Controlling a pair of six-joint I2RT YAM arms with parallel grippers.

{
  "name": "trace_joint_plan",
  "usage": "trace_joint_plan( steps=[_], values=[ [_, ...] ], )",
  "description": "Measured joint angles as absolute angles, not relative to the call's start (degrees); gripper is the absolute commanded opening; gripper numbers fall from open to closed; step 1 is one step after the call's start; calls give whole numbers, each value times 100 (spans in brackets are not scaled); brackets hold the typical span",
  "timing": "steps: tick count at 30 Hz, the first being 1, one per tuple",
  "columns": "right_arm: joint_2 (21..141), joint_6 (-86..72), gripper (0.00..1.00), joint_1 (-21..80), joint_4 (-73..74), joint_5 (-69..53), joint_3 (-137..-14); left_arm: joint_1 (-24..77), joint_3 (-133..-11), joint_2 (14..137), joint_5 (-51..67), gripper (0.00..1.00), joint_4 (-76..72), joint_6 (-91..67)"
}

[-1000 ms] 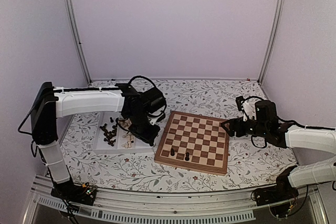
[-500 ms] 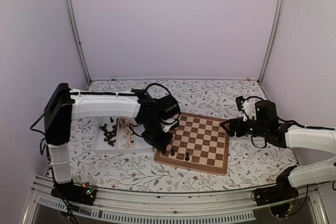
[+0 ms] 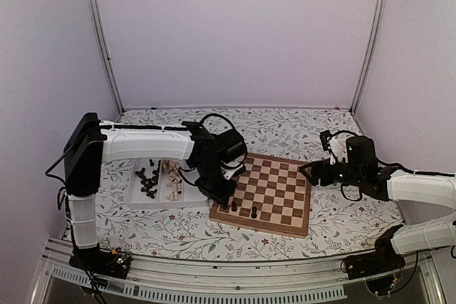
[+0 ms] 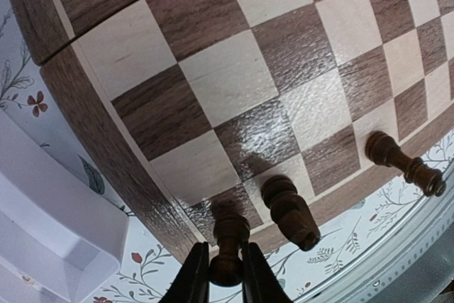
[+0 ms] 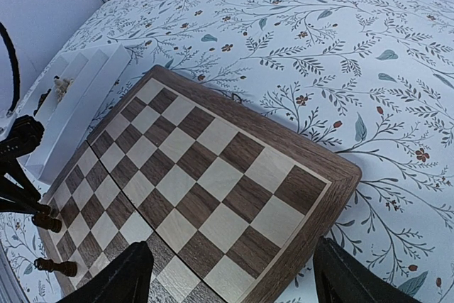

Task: Set up the chess pieces on the board
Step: Place the chess piece on the chessboard.

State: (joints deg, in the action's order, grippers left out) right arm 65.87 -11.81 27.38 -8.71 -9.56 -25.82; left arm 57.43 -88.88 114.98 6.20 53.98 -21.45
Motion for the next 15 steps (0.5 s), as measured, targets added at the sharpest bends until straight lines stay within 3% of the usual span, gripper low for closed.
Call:
trace_joint_plan(
  steps=[6,15],
  values=[
    [6587,-1188,81,2738,-871,-958,-2582,5743,-8888,11559,622,19,5402,-2128],
    [6589,-1203,81,2738,-871,-958,-2582,5745,-8888,11601,515,31,5415,-2110]
  ],
)
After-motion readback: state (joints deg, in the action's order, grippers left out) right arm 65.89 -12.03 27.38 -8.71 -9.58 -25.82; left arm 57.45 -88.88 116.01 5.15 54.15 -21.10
